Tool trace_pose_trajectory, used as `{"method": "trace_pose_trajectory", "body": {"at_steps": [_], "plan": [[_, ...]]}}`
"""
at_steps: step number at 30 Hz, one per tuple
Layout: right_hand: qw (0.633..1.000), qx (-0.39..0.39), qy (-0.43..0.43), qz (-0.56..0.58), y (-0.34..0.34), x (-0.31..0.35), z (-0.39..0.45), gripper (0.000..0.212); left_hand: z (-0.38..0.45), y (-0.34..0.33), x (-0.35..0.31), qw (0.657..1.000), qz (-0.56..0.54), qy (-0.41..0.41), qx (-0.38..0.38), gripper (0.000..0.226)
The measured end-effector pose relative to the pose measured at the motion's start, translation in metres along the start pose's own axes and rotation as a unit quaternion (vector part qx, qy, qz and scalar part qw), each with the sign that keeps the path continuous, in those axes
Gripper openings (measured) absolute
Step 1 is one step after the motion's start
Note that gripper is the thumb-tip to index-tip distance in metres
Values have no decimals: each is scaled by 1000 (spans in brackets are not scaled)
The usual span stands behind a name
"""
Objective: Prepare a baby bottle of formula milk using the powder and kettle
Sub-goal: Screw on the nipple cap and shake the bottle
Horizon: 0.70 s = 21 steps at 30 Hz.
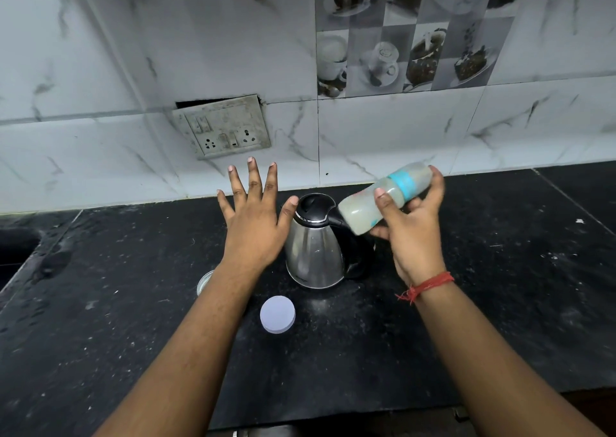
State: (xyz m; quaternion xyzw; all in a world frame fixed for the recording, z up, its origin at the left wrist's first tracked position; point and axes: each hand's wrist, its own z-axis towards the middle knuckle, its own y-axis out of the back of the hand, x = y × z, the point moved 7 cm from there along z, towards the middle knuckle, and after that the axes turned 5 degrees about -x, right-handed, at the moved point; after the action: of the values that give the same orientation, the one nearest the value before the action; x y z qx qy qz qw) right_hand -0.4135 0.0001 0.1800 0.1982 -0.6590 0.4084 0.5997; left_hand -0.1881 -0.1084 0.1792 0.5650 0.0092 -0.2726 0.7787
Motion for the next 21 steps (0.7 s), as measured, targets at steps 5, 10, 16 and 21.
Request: {"method": "trace_pose_trajectory", "body": {"at_steps": [5,10,16,21], "plan": [[989,118,-35,-80,-21,-20,-13,88,1,-3,-1,1000,2,-2,4,80],[998,-37,5,42,-3,2,1,90,1,0,3,1000,-3,4,4,83],[991,95,-11,-91,-23,-10,-14,93,0,-1,5,1000,1,3,3,83],[1000,-2,15,-13,-9,7,-5,93,1,-1,7,1000,7,1,0,82]]}}
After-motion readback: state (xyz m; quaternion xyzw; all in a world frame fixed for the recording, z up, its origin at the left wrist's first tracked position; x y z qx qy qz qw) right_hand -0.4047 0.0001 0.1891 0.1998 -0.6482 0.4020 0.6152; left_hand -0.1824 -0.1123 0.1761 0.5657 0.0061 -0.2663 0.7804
